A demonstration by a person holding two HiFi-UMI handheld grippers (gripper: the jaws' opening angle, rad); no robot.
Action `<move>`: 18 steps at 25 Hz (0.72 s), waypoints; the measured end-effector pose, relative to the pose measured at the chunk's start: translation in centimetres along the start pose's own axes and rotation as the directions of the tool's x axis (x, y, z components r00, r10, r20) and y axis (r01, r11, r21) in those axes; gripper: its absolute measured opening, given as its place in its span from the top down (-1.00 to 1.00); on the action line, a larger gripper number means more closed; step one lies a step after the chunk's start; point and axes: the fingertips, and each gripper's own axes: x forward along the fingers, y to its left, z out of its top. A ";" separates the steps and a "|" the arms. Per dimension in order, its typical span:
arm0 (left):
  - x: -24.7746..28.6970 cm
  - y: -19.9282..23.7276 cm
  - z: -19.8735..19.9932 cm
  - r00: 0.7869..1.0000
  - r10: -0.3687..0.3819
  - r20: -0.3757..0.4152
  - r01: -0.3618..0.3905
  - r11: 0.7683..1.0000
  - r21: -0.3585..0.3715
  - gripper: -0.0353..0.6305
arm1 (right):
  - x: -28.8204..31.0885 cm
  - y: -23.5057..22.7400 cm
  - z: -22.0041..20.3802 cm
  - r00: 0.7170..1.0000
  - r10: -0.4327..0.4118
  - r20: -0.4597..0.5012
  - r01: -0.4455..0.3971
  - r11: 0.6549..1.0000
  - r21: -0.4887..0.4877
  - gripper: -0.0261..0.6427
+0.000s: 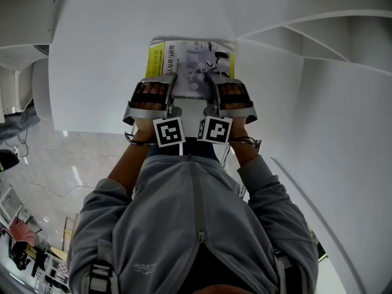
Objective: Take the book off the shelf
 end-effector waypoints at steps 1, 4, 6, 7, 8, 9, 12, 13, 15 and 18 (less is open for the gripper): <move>0.1 -0.5 0.1 1.000 -0.013 0.001 0.013 1.000 -0.008 0.64 | 0.0 0.5 -0.1 1.000 0.009 0.000 -0.009 1.000 0.002 0.50; 0.0 -1.2 0.2 0.999 -0.043 -0.002 0.043 0.998 -0.037 0.63 | -0.2 1.6 0.1 0.999 0.042 0.007 -0.042 0.999 0.020 0.49; -0.1 -1.7 0.0 0.998 -0.061 -0.005 0.061 0.997 -0.050 0.61 | -0.2 2.3 0.4 0.998 0.066 0.008 -0.066 0.997 0.031 0.49; -0.2 -2.1 0.0 0.998 -0.070 -0.007 0.070 0.996 -0.054 0.61 | -0.3 2.7 0.5 0.997 0.072 0.008 -0.072 0.997 0.032 0.49; -0.3 -2.5 0.0 0.997 -0.079 -0.009 0.079 0.995 -0.056 0.60 | -0.3 3.1 0.6 0.997 0.075 0.009 -0.075 0.997 0.031 0.48; -0.3 -3.0 0.0 0.996 -0.087 -0.011 0.086 0.995 -0.058 0.59 | -0.4 3.4 0.6 0.997 0.078 0.011 -0.079 0.996 0.030 0.47; -0.7 -3.6 0.1 0.995 -0.099 -0.013 0.098 0.994 -0.057 0.56 | -0.6 3.9 0.6 0.996 0.088 0.018 -0.089 0.996 0.031 0.44; -0.8 -3.5 0.0 0.995 -0.102 -0.014 0.101 0.993 -0.058 0.55 | -0.6 3.8 0.7 0.995 0.096 0.020 -0.096 0.995 0.030 0.44; -1.0 -3.4 -0.2 0.993 -0.114 -0.015 0.113 0.991 -0.067 0.46 | -0.6 3.7 0.9 0.992 0.121 0.026 -0.122 0.992 0.040 0.41; -1.6 -4.4 -0.1 0.990 -0.140 -0.014 0.138 0.986 -0.089 0.31 | -1.3 4.8 0.8 0.985 0.173 0.018 -0.174 0.982 0.080 0.34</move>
